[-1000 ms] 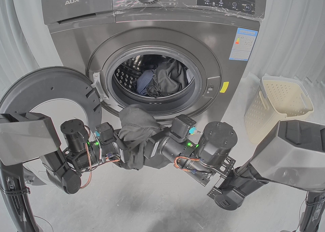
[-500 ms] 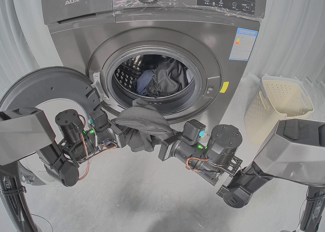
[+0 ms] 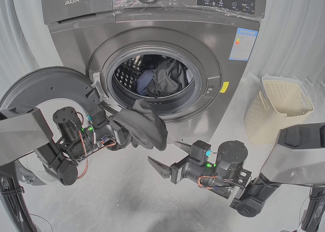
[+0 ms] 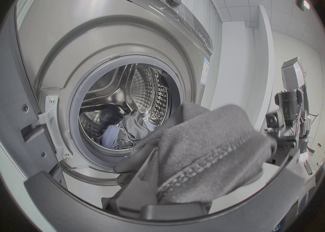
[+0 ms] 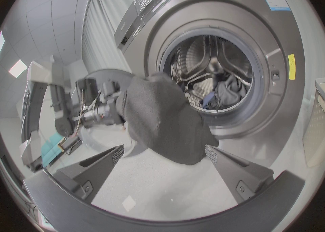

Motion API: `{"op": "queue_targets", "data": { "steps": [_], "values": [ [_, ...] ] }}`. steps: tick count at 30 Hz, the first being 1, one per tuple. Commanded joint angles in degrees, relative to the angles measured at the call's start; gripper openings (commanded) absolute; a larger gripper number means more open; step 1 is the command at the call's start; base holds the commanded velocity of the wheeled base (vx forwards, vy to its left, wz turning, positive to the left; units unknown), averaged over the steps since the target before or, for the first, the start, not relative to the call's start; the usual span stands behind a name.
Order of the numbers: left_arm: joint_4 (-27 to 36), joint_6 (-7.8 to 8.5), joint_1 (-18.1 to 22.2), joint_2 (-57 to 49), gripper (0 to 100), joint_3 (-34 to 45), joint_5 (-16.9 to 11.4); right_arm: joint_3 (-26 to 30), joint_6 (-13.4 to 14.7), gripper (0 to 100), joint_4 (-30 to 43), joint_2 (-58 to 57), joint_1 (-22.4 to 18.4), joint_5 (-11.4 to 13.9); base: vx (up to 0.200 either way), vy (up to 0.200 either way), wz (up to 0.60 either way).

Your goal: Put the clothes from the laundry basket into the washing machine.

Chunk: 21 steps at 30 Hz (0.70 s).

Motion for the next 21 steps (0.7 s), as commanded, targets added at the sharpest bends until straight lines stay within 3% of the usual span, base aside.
{"op": "queue_targets", "data": {
  "steps": [1,7,10,14,16,18,21],
  "values": [
    [-0.3,-1.72,-0.2,-1.8,0,0.0,0.6,10.9,-2.0,100,-1.4,-6.6,-1.1,4.5,0.0,0.0,0.0],
    [-0.3,-4.18,-0.9,-4.1,0,2.8,2.1,14.3,-1.4,100,-3.7,-11.8,-4.9,6.0,0.0,0.0,0.0],
    [-0.3,-4.0,-1.1,-4.4,0,3.7,2.4,14.5,-0.4,100,-3.9,-13.1,-6.3,5.7,0.0,0.0,0.0],
    [-0.3,-3.92,-0.9,-4.2,0,4.2,2.4,15.3,-0.2,100,-3.8,-13.0,-11.8,5.3,0.0,0.0,0.0],
    [-0.3,-3.92,-0.9,-4.1,0,4.2,2.4,15.2,-0.3,100,-3.9,-13.0,-12.2,5.3,0.0,0.0,0.0],
    [-0.3,-3.83,-0.6,-4.3,0,4.7,2.4,14.1,-0.5,100,-3.7,-13.6,-17.0,4.9,0.0,0.0,0.0],
    [-0.3,-3.83,-0.5,-4.4,0,5.0,2.5,14.8,-0.6,100,-3.7,-13.3,-17.7,4.2,0.0,0.0,0.0]
  ]
}}
